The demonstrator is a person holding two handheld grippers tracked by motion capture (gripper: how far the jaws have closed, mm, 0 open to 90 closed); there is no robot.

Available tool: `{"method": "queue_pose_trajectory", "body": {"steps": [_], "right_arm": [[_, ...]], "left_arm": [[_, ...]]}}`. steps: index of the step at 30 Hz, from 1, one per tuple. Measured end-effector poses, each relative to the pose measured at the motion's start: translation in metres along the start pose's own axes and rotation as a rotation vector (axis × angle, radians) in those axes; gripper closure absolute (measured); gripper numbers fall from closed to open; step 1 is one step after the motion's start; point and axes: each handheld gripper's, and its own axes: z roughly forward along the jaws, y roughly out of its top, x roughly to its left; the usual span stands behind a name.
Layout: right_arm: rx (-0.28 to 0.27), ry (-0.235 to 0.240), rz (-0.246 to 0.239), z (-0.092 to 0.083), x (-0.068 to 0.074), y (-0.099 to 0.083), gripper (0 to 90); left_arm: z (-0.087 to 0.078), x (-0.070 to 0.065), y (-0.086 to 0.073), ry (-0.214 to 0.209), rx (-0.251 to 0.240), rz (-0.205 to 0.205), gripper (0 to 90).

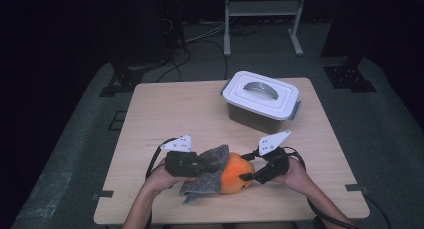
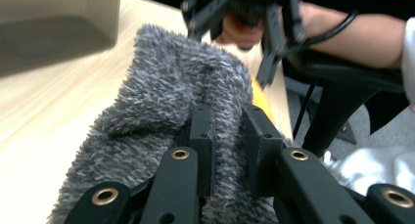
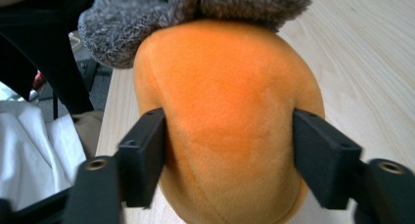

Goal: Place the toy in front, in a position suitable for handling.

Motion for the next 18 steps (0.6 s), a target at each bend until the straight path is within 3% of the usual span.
{"method": "queue_pose_trajectory", "body": {"steps": [6, 10, 11, 14, 18], "right_arm": [[-0.007, 0.004, 0.054, -0.006, -0.01, -0.001, 20.8], [0.004, 0.019, 0.093, -0.004, -0.015, -0.006, 20.2], [0.009, 0.038, 0.095, -0.001, -0.015, -0.006, 25.9], [0.01, 0.011, 0.051, -0.001, -0.01, -0.002, 42.0], [-0.02, -0.016, 0.048, -0.005, -0.006, 0.002, 46.4]], "left_arm": [[-0.006, 0.006, -0.007, -0.01, 0.01, -0.02, 76.7], [-0.007, 0.008, -0.009, -0.012, -0.002, -0.031, 76.7], [-0.007, 0.008, -0.008, -0.008, -0.005, -0.025, 76.7], [-0.008, 0.005, -0.003, -0.001, -0.025, -0.01, 76.8], [-0.008, -0.001, 0.006, 0.002, -0.05, 0.013, 76.9]]}}
